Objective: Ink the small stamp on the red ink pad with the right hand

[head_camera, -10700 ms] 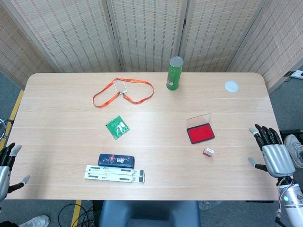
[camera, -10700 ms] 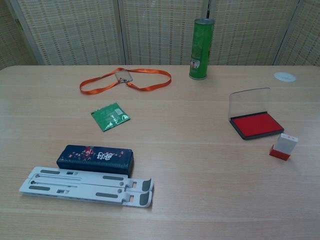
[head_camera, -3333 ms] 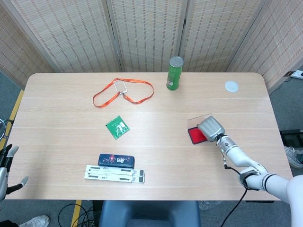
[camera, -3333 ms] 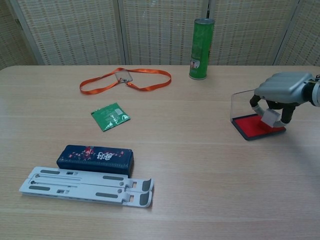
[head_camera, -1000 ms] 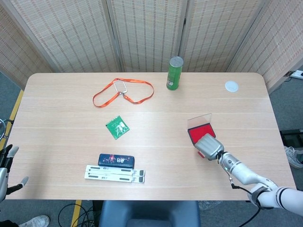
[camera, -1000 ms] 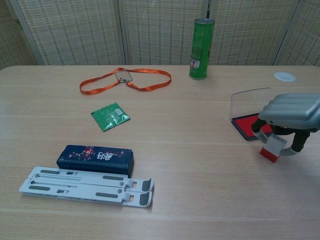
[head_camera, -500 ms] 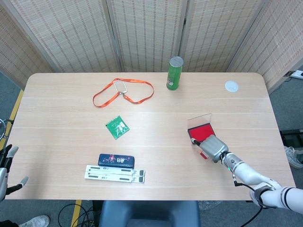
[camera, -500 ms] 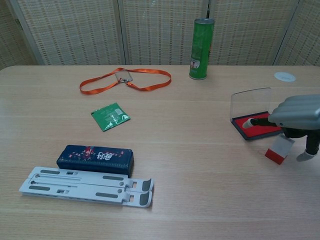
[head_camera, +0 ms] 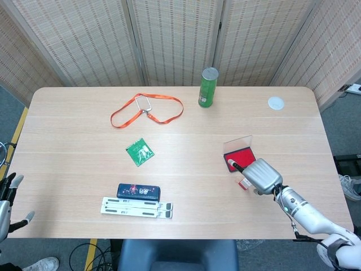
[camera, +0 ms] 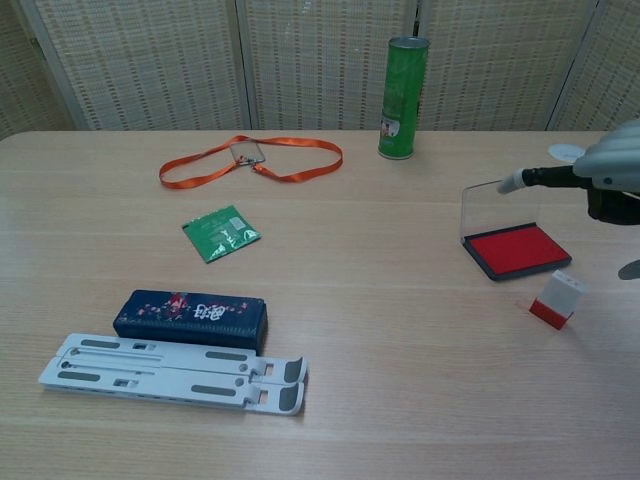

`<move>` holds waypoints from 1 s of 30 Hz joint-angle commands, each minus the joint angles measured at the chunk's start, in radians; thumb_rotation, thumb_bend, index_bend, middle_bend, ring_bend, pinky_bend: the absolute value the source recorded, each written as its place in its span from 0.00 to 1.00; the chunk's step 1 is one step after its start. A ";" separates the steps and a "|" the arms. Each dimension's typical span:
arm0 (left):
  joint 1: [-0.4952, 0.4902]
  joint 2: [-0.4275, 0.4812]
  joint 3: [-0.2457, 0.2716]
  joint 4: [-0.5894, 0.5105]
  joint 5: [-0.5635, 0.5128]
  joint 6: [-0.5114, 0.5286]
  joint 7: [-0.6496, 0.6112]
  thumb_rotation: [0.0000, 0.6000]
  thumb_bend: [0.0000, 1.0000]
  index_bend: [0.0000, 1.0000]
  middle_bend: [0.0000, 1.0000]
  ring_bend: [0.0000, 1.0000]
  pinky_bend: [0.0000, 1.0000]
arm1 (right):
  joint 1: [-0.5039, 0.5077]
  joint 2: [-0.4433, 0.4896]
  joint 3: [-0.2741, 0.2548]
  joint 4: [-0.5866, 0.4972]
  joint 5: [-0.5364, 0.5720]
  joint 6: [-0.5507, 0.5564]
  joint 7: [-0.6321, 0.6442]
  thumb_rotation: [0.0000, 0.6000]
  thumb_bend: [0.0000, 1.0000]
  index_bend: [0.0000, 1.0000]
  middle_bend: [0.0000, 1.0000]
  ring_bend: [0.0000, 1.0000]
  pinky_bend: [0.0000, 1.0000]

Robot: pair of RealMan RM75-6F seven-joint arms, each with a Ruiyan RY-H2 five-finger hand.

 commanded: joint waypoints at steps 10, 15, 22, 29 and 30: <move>0.008 0.000 0.004 -0.003 0.025 0.026 -0.002 1.00 0.23 0.00 0.07 0.10 0.27 | -0.347 -0.108 0.018 0.271 -0.211 0.621 0.240 1.00 0.11 0.00 0.48 0.46 0.40; 0.013 0.001 0.006 -0.004 0.041 0.042 -0.007 1.00 0.23 0.00 0.07 0.10 0.27 | -0.421 -0.203 0.041 0.410 -0.128 0.655 0.258 1.00 0.11 0.00 0.36 0.35 0.29; 0.016 0.006 0.005 -0.002 0.055 0.055 -0.029 1.00 0.23 0.00 0.07 0.10 0.27 | -0.452 -0.262 0.084 0.519 -0.032 0.600 0.341 1.00 0.12 0.00 0.29 0.28 0.22; 0.008 0.004 0.002 0.003 0.060 0.047 -0.041 1.00 0.23 0.00 0.07 0.10 0.27 | -0.456 -0.229 0.066 0.497 -0.058 0.543 0.409 1.00 0.09 0.00 0.01 0.01 0.00; 0.006 0.003 0.002 0.005 0.060 0.043 -0.041 1.00 0.23 0.00 0.07 0.10 0.27 | -0.459 -0.228 0.066 0.496 -0.059 0.543 0.408 1.00 0.09 0.00 0.00 0.00 0.00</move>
